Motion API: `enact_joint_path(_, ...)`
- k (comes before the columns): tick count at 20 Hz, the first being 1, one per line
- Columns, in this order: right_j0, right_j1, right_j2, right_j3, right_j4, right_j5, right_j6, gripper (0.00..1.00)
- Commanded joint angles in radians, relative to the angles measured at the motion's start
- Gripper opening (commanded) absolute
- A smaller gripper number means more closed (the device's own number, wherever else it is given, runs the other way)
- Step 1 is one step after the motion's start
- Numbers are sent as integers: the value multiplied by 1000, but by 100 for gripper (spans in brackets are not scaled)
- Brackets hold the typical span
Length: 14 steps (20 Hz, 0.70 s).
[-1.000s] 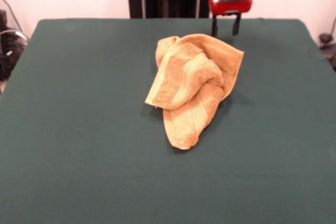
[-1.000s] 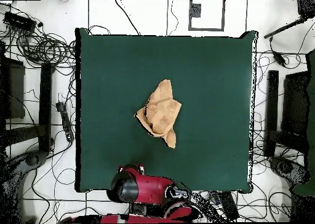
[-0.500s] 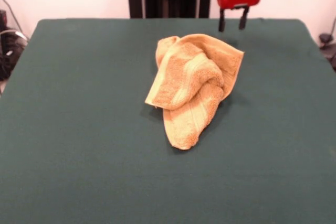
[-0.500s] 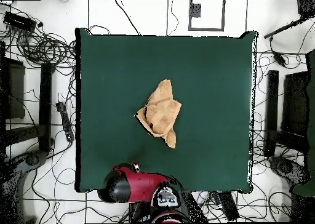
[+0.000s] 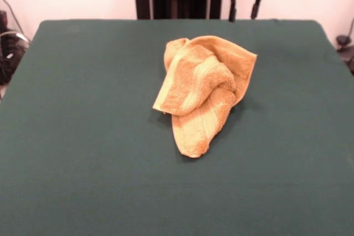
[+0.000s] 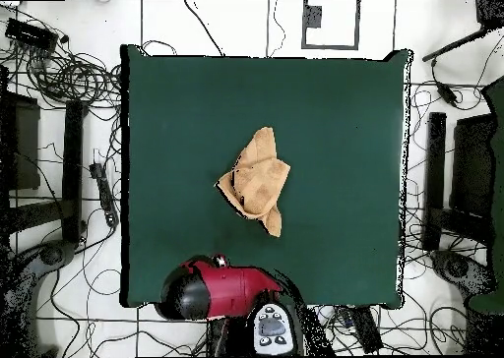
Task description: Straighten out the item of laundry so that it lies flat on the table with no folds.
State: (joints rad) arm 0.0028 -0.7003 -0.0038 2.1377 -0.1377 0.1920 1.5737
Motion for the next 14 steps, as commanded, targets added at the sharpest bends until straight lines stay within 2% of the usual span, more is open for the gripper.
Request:
enact_joint_path(1,-46,24,72,-184,-99,87,-24,100)
enact_joint_path(10,-55,33,86,-191,-181,54,24,100)
enact_joint_path(14,-82,87,124,-188,-201,21,34,100)
